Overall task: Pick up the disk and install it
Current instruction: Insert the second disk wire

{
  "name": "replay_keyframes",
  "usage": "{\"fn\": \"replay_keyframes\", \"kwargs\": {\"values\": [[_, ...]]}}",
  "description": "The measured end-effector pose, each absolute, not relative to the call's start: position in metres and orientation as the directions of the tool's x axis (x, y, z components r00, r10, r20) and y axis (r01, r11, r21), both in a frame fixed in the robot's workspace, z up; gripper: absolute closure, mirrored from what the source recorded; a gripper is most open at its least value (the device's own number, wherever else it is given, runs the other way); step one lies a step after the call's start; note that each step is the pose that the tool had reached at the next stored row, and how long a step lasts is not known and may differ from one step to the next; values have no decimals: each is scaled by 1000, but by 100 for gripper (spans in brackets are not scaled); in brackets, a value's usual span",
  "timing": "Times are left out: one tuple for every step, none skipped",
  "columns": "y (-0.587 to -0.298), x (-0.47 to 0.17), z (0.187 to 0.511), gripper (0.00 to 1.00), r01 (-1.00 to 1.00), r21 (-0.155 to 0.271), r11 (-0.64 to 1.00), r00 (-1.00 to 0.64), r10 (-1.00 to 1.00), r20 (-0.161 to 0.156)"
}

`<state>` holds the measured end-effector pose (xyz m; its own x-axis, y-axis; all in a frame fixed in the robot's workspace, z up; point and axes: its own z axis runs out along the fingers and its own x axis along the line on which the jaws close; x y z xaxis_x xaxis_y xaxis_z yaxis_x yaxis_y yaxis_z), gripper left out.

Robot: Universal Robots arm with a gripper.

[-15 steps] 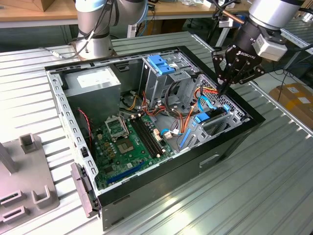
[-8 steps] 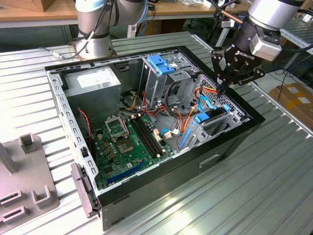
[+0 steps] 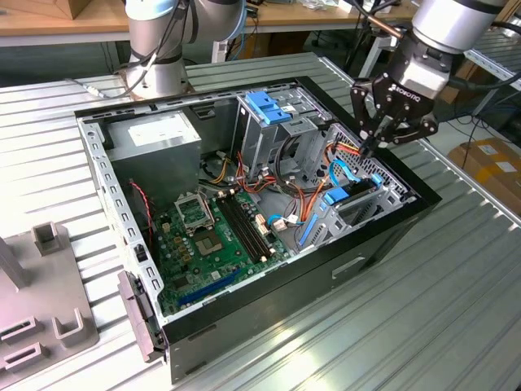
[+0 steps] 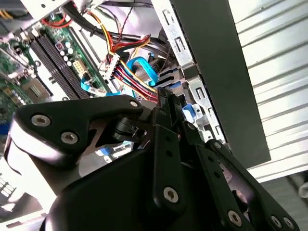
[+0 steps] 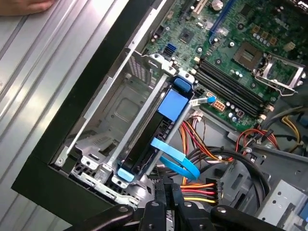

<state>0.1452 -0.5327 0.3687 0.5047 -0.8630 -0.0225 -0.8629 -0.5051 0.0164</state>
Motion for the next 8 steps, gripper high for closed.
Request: {"fn": "replay_keyframes", "kwargs": {"values": [[-533,145,368,84,-872,16,-489,489,-872,-23],[-533,145,368,84,-887,16,-461,460,-887,-23],[-533,145,368,84,-903,16,-429,428,-903,-23],[-533,145,367,84,-917,16,-399,399,-917,-23],[-533,145,367,84,-925,16,-379,379,-925,-22],[-533,145,367,84,-932,16,-362,362,-932,-23],[-533,145,366,84,-945,16,-328,328,-945,-23],[-533,145,366,84,-956,16,-294,294,-956,-23]]}}
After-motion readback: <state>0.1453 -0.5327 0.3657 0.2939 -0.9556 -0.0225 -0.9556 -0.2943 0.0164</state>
